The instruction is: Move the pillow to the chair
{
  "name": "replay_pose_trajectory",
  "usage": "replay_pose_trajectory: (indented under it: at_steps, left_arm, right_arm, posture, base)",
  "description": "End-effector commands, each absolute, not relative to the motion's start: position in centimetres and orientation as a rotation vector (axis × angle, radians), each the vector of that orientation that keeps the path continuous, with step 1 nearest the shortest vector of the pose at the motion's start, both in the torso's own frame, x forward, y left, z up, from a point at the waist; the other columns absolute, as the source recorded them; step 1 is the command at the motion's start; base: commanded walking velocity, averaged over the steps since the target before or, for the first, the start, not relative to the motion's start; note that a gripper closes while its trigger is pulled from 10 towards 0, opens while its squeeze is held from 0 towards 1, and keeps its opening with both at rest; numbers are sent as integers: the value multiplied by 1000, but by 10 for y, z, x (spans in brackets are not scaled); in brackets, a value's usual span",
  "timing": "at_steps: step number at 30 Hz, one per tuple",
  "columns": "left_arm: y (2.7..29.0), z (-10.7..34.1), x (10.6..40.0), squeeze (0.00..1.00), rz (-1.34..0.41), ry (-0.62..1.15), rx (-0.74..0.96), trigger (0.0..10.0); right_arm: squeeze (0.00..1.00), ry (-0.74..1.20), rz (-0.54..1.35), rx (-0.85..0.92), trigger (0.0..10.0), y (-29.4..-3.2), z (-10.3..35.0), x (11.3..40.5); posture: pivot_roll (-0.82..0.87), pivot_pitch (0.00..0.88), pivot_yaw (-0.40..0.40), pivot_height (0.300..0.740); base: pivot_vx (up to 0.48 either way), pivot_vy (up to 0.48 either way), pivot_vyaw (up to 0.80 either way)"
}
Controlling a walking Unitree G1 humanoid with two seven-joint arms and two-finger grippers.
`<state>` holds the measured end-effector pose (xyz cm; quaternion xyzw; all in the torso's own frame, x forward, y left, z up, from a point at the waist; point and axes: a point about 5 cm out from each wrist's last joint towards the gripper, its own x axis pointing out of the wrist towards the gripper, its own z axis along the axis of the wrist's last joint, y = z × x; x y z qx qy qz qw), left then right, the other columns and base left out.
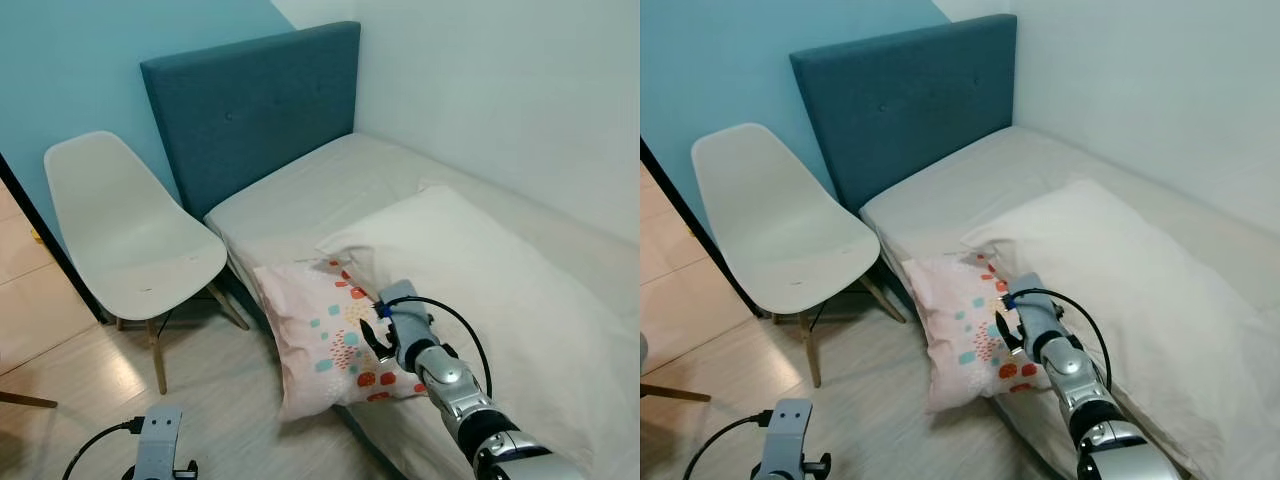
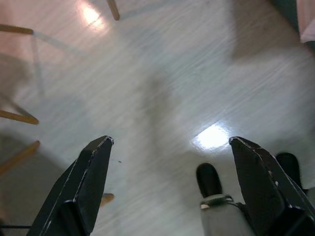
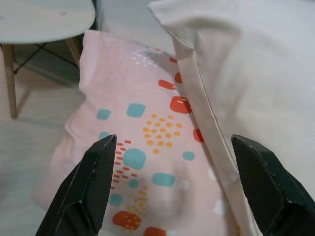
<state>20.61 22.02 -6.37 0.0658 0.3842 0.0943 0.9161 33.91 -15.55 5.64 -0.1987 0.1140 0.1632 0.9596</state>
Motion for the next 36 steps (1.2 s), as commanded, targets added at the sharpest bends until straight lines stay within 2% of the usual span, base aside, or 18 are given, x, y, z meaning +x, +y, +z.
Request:
replay_pose_trajectory:
  at_steps: [1,7,16,20,24,26,36]
  left_arm:
    - [224,-60,210,0,204,768,157,10000]
    - [223,-60,209,0,205,761,154,10000]
    - [220,-61,209,0,210,752,133,10000]
    - [219,-61,210,0,225,752,115,10000]
    - [218,-60,211,0,224,751,112,10000]
    - [218,-61,210,0,223,755,112,10000]
    - [218,-65,204,0,215,778,119,10000]
  right_arm:
    - [0,200,356,-442,10000,-150,64,344]
    - [0,189,377,-500,10000,-145,63,343]
    - [0,196,321,-599,10000,-151,65,347]
    - [0,218,308,-645,10000,-155,63,347]
    - [0,296,235,-678,10000,-167,57,346]
    - [0,350,163,-620,10000,-177,53,344]
    - [0,396,86,-594,10000,-188,53,344]
  posture:
    - [-138,22,30,740]
    - [-134,26,31,740]
    - [-136,31,32,740]
    - [-136,32,30,740]
    - [-137,31,29,740]
    - [-137,32,30,740]
    - [-137,33,34,740]
  base:
    - [480,0,0]
    - [477,0,533]
    - [455,0,0]
    - [0,0,0]
    - [0,0,-738]
    - [0,0,-738]
    - [0,0,-732]
